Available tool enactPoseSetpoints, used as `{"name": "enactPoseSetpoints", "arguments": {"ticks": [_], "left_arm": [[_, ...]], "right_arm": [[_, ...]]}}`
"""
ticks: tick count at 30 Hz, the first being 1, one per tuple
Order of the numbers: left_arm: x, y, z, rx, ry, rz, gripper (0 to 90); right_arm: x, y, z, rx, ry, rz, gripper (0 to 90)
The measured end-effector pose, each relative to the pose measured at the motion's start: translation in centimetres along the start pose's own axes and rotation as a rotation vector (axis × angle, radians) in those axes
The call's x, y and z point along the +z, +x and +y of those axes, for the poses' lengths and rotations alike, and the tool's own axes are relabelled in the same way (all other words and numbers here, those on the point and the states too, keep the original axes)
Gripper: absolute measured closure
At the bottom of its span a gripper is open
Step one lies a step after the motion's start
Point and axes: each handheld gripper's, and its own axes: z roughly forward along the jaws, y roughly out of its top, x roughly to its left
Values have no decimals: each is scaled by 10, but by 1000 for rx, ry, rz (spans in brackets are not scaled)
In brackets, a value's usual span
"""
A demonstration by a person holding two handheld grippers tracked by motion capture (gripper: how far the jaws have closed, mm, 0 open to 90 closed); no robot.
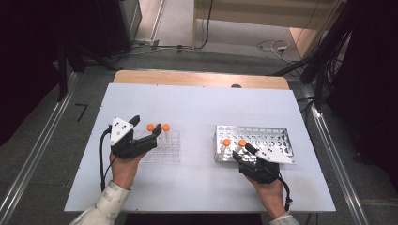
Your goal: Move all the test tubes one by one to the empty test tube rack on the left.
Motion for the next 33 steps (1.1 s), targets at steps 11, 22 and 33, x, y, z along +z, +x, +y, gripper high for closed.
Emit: {"name": "enactPoseSetpoints", "arguments": {"ticks": [11, 22, 33], "left_arm": [[0, -2, 0, 3, 1, -6, 186], [0, -3, 0, 7, 1, -11, 186], [-1, -5, 0, 4, -2, -15, 187]], "right_arm": [[10, -3, -1, -2, -12, -6, 587], [12, -3, -1, -3, -18, -10, 710], [0, 1, 10, -21, -76, -27, 716]]}}
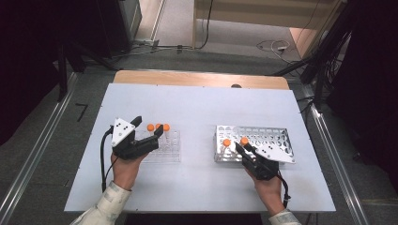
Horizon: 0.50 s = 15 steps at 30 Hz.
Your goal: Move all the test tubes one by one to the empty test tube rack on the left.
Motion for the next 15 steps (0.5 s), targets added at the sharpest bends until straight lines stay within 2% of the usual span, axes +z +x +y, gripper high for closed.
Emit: {"name": "enactPoseSetpoints", "arguments": {"ticks": [6, 15], "left_arm": [[-1, -1, 1, 1, -2, -3, 187], [-3, -2, 2, 1, -9, -8, 187]], "right_arm": [[-12, 3, 9, -14, -47, -10, 718], [-32, 3, 19, 18, -93, 14, 720]]}}
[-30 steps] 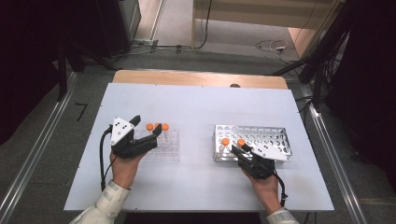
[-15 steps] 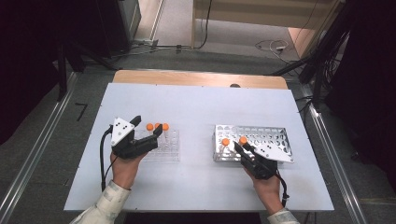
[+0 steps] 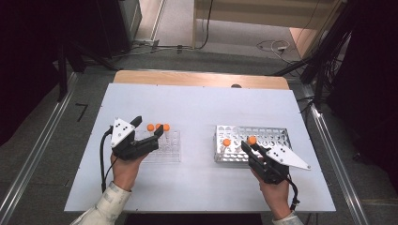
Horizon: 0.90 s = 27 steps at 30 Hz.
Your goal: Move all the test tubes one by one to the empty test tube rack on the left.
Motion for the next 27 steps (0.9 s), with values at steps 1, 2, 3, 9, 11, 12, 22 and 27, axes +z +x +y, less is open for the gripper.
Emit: {"name": "enactPoseSetpoints", "arguments": {"ticks": [1, 2, 3, 9, 11, 12, 22, 27], "left_arm": [[0, 0, 0, 0, 0, -1, 187], [0, -1, 0, 1, 0, -2, 187], [-1, -1, 0, 1, -2, -2, 187], [-3, -3, 2, 4, -8, -9, 187], [-4, -5, 2, 4, -12, -15, 187], [-4, -5, 2, 7, -12, -18, 187], [-6, -13, 3, 18, -11, -48, 187], [-5, -21, 2, 28, -4, -77, 190]], "right_arm": [[-2, 1, 1, 4, 0, 3, 719], [-4, 1, 2, 4, -2, 7, 719], [-7, 2, 2, 6, -3, 13, 719], [-15, 7, 0, 0, 7, 46, 719], [-16, 10, -1, -2, 13, 57, 720], [-17, 11, -2, -4, 16, 65, 720], [-13, 20, -7, -19, 46, 97, 719], [-8, 26, -11, -30, 67, 119, 720]]}}
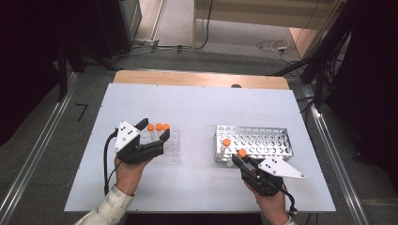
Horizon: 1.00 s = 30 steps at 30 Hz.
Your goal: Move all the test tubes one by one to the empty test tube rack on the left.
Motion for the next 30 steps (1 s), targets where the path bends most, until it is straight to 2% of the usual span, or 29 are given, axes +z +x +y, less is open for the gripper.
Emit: {"name": "enactPoseSetpoints", "arguments": {"ticks": [10, 14, 22, 26, 30], "left_arm": [[5, -24, -5, 41, 36, -83, 191], [6, -35, -7, 43, 46, -136, 191], [5, -67, -11, 62, 62, -274, 222], [4, -83, -14, 87, 82, -359, 268], [7, -90, -18, 104, 108, -414, 363]], "right_arm": [[20, 16, -6, -37, 49, 49, 720], [28, 21, -7, -50, 62, 65, 720], [39, 33, -7, -67, 80, 97, 720], [43, 39, -8, -79, 87, 115, 720], [46, 44, -8, -86, 92, 130, 720]]}}
